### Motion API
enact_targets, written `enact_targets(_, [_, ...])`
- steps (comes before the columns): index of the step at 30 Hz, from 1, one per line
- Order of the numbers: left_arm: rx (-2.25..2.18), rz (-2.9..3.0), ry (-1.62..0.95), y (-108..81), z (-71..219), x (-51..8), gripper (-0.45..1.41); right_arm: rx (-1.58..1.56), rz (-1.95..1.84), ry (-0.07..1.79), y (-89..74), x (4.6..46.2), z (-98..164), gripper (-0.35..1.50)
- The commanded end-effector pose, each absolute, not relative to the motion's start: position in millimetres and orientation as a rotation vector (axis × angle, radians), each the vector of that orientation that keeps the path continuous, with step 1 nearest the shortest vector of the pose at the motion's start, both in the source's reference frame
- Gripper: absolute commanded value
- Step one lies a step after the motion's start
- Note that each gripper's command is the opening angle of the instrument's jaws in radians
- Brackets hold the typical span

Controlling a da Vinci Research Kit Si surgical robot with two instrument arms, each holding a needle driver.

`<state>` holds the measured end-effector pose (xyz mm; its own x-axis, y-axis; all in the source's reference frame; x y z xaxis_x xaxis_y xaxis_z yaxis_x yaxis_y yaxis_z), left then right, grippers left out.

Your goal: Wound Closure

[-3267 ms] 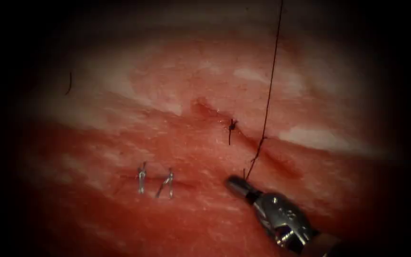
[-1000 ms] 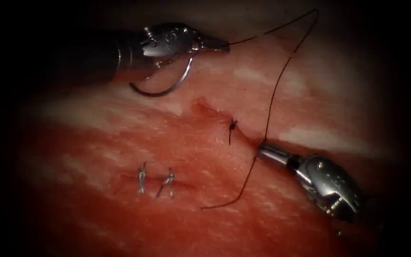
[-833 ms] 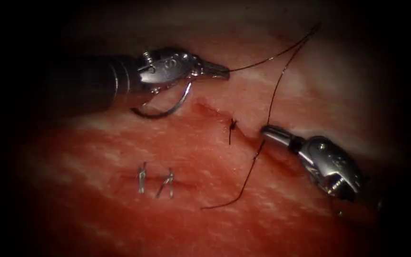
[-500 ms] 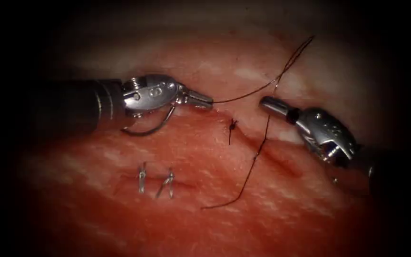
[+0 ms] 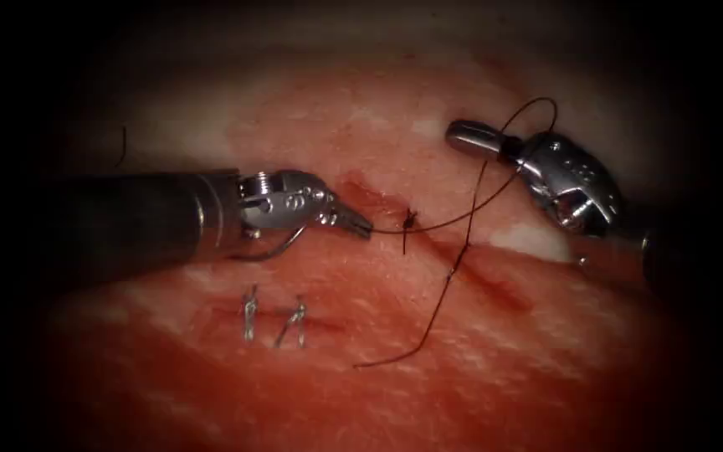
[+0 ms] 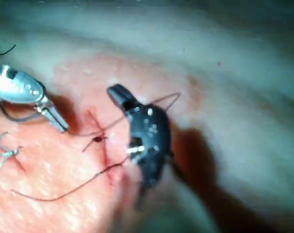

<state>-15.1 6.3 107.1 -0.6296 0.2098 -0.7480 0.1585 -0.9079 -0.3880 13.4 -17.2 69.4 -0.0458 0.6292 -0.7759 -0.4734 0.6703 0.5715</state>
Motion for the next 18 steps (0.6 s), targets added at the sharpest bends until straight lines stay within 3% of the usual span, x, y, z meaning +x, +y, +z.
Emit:
enact_targets(1, [-1.328,2.739,-0.66,6.2,108.2,-15.6,-0.45,0.169,0.883,1.369,-17.4,14.5,69.2,0.3])
enact_targets(18, [-1.092,2.862,-0.555,11.9,114.3,-18.0,-0.45,0.319,0.591,1.407,-19.7,17.0,66.9,0.71])
